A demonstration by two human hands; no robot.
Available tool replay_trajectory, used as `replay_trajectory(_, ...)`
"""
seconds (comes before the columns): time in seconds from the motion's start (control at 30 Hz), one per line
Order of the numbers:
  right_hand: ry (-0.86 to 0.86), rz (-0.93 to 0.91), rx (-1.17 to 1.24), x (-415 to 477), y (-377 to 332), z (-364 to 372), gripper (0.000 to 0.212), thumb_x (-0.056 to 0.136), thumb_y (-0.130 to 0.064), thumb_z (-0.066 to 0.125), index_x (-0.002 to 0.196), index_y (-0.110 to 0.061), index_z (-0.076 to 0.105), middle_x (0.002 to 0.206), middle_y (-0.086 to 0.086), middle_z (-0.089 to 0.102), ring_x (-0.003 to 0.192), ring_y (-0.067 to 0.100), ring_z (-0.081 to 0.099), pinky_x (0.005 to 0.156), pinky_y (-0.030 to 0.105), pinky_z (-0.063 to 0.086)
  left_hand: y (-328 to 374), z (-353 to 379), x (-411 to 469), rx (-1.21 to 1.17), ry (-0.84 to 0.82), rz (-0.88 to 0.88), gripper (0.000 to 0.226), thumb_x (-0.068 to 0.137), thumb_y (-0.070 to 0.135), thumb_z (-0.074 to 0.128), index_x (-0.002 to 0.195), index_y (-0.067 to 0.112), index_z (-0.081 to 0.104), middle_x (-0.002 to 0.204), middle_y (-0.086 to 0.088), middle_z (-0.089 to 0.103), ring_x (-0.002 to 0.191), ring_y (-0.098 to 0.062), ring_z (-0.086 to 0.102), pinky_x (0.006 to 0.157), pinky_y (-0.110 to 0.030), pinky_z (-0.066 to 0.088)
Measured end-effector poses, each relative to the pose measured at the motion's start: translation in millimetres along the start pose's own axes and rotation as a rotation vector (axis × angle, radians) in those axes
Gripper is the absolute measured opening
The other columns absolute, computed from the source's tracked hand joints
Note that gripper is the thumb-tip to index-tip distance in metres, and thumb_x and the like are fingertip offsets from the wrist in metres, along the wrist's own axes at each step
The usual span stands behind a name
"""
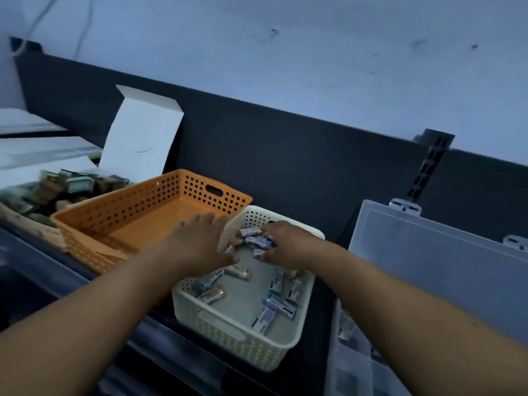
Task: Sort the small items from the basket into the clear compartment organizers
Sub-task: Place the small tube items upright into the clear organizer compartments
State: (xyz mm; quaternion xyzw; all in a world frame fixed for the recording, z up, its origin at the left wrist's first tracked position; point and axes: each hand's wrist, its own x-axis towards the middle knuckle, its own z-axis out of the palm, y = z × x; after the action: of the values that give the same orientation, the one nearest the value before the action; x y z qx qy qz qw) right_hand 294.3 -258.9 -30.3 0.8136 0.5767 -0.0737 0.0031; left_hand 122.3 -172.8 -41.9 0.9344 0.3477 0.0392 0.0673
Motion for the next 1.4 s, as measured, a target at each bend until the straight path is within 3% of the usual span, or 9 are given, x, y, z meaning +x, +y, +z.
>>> replay_trajectory(0.23, 0.027, 0.012, -0.094, 35, -2, 18, 0.084, 0.074, -0.045, 0.073, 0.145, -0.037, 0.029, 0.140, 0.001, 0.042, 0.124, 0.027, 0.035, 0.101, 0.044, 0.040, -7, 8, 8, -0.040, -0.005, 0.041, 0.090, 0.085, 0.064, 0.050, 0.152, 0.024, 0.006, 0.159, 0.000, 0.012, 0.143, -0.025, 0.017, 0.115, -0.047, 0.021)
replay_trajectory(0.4, 0.063, -0.019, -0.173, 43, 1, 21, 0.070, 0.080, -0.034, 0.071, 0.142, -0.030, 0.038, 0.134, 0.007, 0.043, 0.121, 0.029, 0.042, 0.096, 0.042, 0.044, -4, 7, 7, -0.031, -0.015, 0.046, 0.091, 0.085, 0.063, 0.050, 0.153, 0.023, 0.005, 0.159, -0.002, 0.012, 0.144, -0.026, 0.014, 0.114, -0.046, 0.017)
replay_trajectory(0.53, 0.006, 0.003, -0.214, 46, 0, 15, 0.080, 0.075, -0.044, 0.075, 0.142, -0.030, 0.034, 0.134, 0.006, 0.045, 0.118, 0.029, 0.046, 0.092, 0.041, 0.046, -3, 8, 7, -0.034, -0.020, 0.040, 0.093, 0.084, 0.064, 0.051, 0.152, 0.024, 0.003, 0.159, -0.001, 0.015, 0.144, -0.027, 0.015, 0.115, -0.047, 0.017)
replay_trajectory(0.63, 0.007, -0.001, -0.252, 50, -3, 15, 0.073, 0.076, -0.044, 0.074, 0.138, -0.028, 0.040, 0.131, 0.006, 0.049, 0.113, 0.028, 0.053, 0.089, 0.038, 0.048, -2, 8, 7, -0.039, -0.022, 0.036, 0.092, 0.084, 0.064, 0.052, 0.152, 0.025, 0.003, 0.158, -0.001, 0.016, 0.144, -0.026, 0.015, 0.115, -0.047, 0.017)
replay_trajectory(0.93, 0.092, -0.069, 0.142, 30, -7, 10, 0.011, 0.087, -0.017, 0.060, 0.096, -0.023, 0.059, 0.100, 0.002, 0.062, 0.088, 0.022, 0.059, 0.071, 0.034, 0.047, 1, 3, 4, 0.025, 0.020, 0.035, 0.084, 0.088, 0.061, 0.047, 0.152, 0.023, 0.008, 0.157, -0.002, 0.017, 0.144, -0.025, 0.012, 0.114, -0.046, 0.014)
replay_trajectory(1.03, 0.076, -0.024, 0.501, 19, -2, -1, 0.017, 0.090, -0.011, 0.060, 0.080, -0.025, 0.058, 0.089, 0.008, 0.064, 0.068, 0.019, 0.063, 0.058, 0.031, 0.050, 5, -2, 3, -0.078, 0.143, 0.069, 0.072, 0.093, 0.051, 0.047, 0.151, 0.026, 0.013, 0.157, 0.002, 0.020, 0.144, -0.021, 0.013, 0.115, -0.042, 0.013)
replay_trajectory(1.17, 0.011, -0.013, 0.713, -3, 6, -13, 0.016, 0.095, -0.011, 0.056, 0.086, -0.023, 0.064, 0.087, 0.010, 0.063, 0.059, 0.014, 0.063, 0.051, 0.025, 0.045, 22, -10, 2, -0.378, 0.231, 0.155, 0.057, 0.096, 0.035, 0.051, 0.148, 0.028, 0.029, 0.151, 0.006, 0.035, 0.134, -0.015, 0.036, 0.107, -0.033, 0.032)
replay_trajectory(1.27, -0.049, -0.014, 0.764, -20, 8, -18, 0.010, 0.097, -0.013, 0.054, 0.100, -0.011, 0.063, 0.087, 0.006, 0.062, 0.063, 0.016, 0.067, 0.053, 0.026, 0.049, 39, -15, -1, -0.451, 0.207, 0.172, 0.033, 0.096, 0.028, 0.053, 0.129, 0.026, 0.055, 0.125, 0.003, 0.059, 0.103, -0.015, 0.057, 0.085, -0.032, 0.048)
replay_trajectory(1.4, 0.010, 0.005, 0.823, -45, 16, -23, 0.011, 0.092, -0.009, 0.061, 0.103, -0.007, 0.059, 0.087, 0.006, 0.063, 0.062, 0.013, 0.066, 0.061, 0.027, 0.057, 56, -17, -3, -0.463, 0.248, 0.165, 0.010, 0.093, 0.028, 0.057, 0.095, 0.024, 0.065, 0.084, 0.004, 0.062, 0.064, -0.008, 0.050, 0.054, -0.028, 0.038)
